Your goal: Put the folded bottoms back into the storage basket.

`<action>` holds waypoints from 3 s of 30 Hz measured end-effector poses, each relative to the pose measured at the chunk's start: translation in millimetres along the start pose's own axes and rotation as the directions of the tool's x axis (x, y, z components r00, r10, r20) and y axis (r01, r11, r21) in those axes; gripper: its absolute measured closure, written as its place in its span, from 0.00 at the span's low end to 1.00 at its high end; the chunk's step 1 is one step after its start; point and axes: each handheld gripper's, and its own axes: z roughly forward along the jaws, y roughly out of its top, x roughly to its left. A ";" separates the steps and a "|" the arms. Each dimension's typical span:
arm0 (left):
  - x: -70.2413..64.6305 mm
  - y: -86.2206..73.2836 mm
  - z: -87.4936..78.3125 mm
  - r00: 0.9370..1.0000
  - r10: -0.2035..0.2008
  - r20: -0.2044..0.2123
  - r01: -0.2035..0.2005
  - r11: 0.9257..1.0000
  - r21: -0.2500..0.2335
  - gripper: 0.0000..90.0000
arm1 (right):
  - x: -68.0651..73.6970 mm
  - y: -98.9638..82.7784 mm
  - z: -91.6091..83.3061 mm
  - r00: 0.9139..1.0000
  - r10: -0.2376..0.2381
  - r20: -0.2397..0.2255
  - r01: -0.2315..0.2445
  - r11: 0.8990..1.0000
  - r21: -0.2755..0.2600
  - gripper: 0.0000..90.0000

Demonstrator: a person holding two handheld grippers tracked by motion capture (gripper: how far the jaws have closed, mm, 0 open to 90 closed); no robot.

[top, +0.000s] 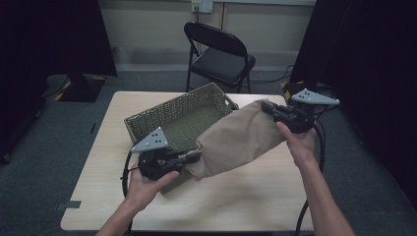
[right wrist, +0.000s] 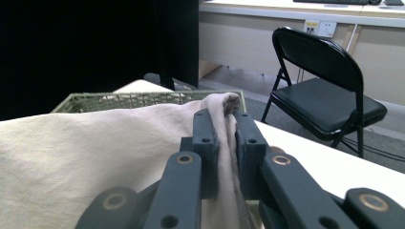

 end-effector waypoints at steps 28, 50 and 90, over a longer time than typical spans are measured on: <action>64.8 -2.9 -26.7 0.988 -0.078 -0.132 0.077 0.997 -0.010 0.90 | 16.1 41.8 97.0 0.998 -0.023 -0.055 0.025 0.999 0.037 0.91; 98.5 -36.9 -23.7 0.967 -0.158 -0.201 0.168 0.985 0.035 0.91 | 22.8 13.0 153.7 0.997 0.008 -0.076 0.002 0.992 0.125 0.91; 125.9 -68.4 3.6 0.939 -0.201 -0.280 0.254 0.953 0.167 0.90 | 18.7 -30.2 191.1 1.000 0.002 -0.029 0.005 0.962 0.272 0.91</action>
